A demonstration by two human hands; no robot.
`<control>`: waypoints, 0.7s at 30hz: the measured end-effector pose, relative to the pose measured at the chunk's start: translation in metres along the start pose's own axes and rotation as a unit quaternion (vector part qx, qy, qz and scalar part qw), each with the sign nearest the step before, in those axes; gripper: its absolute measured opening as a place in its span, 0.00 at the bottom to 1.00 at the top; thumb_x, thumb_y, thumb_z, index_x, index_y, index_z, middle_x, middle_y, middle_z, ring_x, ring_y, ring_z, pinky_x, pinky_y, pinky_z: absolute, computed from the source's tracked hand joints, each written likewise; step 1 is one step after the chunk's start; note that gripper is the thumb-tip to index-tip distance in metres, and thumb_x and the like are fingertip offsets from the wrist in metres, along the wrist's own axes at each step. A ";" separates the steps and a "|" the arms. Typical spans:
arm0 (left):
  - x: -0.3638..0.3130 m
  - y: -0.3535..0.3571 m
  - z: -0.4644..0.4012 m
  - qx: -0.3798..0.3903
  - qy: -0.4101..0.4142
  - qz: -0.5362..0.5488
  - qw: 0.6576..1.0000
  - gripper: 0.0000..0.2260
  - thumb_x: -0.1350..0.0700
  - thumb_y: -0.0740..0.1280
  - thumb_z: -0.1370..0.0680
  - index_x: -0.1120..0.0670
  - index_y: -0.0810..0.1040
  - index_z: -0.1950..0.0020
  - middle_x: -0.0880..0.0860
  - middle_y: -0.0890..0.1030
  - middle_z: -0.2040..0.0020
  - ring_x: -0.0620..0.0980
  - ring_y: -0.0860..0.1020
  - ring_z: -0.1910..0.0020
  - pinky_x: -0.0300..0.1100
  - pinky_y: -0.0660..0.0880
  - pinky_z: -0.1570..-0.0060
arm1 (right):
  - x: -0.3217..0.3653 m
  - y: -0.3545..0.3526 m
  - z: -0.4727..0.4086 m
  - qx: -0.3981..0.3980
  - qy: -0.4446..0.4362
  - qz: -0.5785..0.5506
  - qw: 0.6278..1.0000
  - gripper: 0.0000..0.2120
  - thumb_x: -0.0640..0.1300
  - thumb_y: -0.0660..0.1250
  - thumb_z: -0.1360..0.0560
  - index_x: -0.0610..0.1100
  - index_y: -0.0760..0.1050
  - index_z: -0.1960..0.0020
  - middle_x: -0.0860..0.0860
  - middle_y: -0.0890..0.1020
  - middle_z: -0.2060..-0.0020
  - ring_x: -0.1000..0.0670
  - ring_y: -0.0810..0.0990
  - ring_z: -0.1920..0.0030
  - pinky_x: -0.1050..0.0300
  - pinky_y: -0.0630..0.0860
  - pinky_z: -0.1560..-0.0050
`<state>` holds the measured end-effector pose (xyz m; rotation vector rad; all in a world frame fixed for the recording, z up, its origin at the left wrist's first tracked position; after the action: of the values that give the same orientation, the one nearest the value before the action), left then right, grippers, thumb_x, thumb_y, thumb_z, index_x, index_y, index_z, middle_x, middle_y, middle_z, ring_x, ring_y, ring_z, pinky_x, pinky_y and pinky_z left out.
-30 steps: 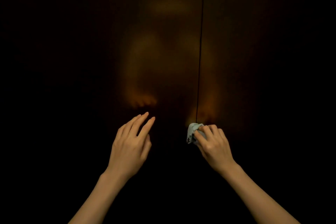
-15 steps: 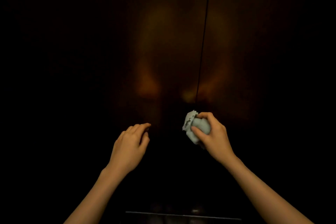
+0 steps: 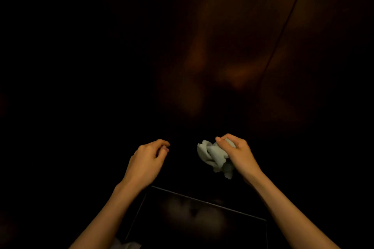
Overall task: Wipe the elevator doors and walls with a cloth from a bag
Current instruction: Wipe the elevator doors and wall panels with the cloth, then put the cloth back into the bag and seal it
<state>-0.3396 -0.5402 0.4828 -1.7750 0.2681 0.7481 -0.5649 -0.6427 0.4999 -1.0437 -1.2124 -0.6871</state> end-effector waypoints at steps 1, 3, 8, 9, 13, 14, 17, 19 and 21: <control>0.011 -0.006 0.007 0.002 -0.002 0.001 1.000 0.16 0.45 0.54 0.24 0.45 0.78 0.44 0.41 0.81 0.52 0.43 0.79 0.51 0.46 0.77 0.50 | -0.002 0.011 0.005 0.006 0.003 0.000 1.000 0.16 0.47 0.64 0.23 0.35 0.74 0.63 0.44 0.75 0.68 0.47 0.75 0.66 0.52 0.71 0.62; 0.032 -0.015 0.022 0.009 -0.002 0.002 1.000 0.15 0.46 0.55 0.23 0.46 0.78 0.44 0.41 0.80 0.52 0.43 0.78 0.51 0.46 0.77 0.50 | -0.005 0.033 0.015 0.007 0.013 0.001 1.000 0.16 0.47 0.64 0.23 0.35 0.74 0.63 0.44 0.75 0.70 0.47 0.76 0.67 0.52 0.72 0.62; 0.094 -0.034 0.076 0.067 0.010 -0.002 0.998 0.13 0.49 0.57 0.22 0.48 0.78 0.44 0.43 0.81 0.52 0.43 0.78 0.51 0.46 0.76 0.51 | -0.023 0.109 0.058 -0.038 0.021 -0.005 0.999 0.14 0.44 0.64 0.23 0.37 0.76 0.63 0.45 0.77 0.70 0.49 0.77 0.67 0.58 0.73 0.64; 0.104 -0.035 0.086 0.077 0.007 0.002 0.997 0.13 0.49 0.57 0.22 0.48 0.78 0.44 0.43 0.81 0.52 0.43 0.78 0.51 0.46 0.76 0.51 | -0.027 0.120 0.066 -0.043 0.016 -0.003 0.999 0.13 0.43 0.63 0.22 0.37 0.76 0.62 0.46 0.77 0.69 0.50 0.77 0.67 0.60 0.73 0.65; 0.132 -0.044 0.125 0.113 -0.019 0.029 0.993 0.17 0.46 0.55 0.26 0.48 0.79 0.45 0.43 0.82 0.53 0.43 0.79 0.52 0.46 0.77 0.51 | -0.038 0.159 0.094 -0.039 0.001 0.054 0.998 0.08 0.40 0.65 0.24 0.36 0.79 0.57 0.46 0.79 0.64 0.56 0.77 0.65 0.72 0.71 0.64; 0.137 -0.045 0.133 0.117 -0.021 0.033 0.992 0.18 0.45 0.54 0.26 0.48 0.79 0.45 0.43 0.82 0.53 0.43 0.79 0.51 0.46 0.77 0.51 | -0.039 0.165 0.097 -0.040 -0.007 0.077 0.996 0.07 0.40 0.65 0.24 0.37 0.79 0.56 0.45 0.79 0.63 0.56 0.77 0.64 0.72 0.71 0.64; 0.153 -0.046 0.154 0.119 -0.041 0.047 0.991 0.17 0.47 0.55 0.25 0.48 0.79 0.44 0.43 0.81 0.52 0.43 0.79 0.51 0.46 0.77 0.51 | -0.049 0.181 0.105 -0.054 -0.012 0.124 0.991 0.07 0.41 0.66 0.25 0.38 0.80 0.55 0.44 0.80 0.60 0.52 0.77 0.61 0.65 0.73 0.60; 0.163 -0.044 0.168 0.112 -0.066 0.062 0.990 0.14 0.50 0.57 0.23 0.49 0.79 0.44 0.43 0.81 0.53 0.43 0.79 0.51 0.46 0.77 0.51 | -0.057 0.190 0.110 -0.046 -0.008 0.141 0.989 0.06 0.42 0.67 0.25 0.40 0.80 0.56 0.45 0.80 0.60 0.53 0.77 0.61 0.61 0.74 0.58; 0.173 -0.039 0.185 0.101 -0.095 0.080 0.987 0.11 0.56 0.59 0.21 0.50 0.79 0.44 0.43 0.81 0.54 0.42 0.79 0.52 0.44 0.77 0.52 | -0.065 0.198 0.116 -0.012 -0.011 0.148 0.989 0.04 0.42 0.67 0.25 0.43 0.79 0.58 0.46 0.80 0.61 0.58 0.76 0.61 0.67 0.71 0.59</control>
<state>-0.2503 -0.3245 0.3783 -1.4917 0.3479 0.9648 -0.4554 -0.4643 0.3857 -1.2243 -1.0418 -0.4613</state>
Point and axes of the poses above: each hand's wrist, its own z-axis away from the middle knuckle, its own y-axis out of the palm, x = y × z, the point moved 1 cm from there along -z, towards the middle knuckle
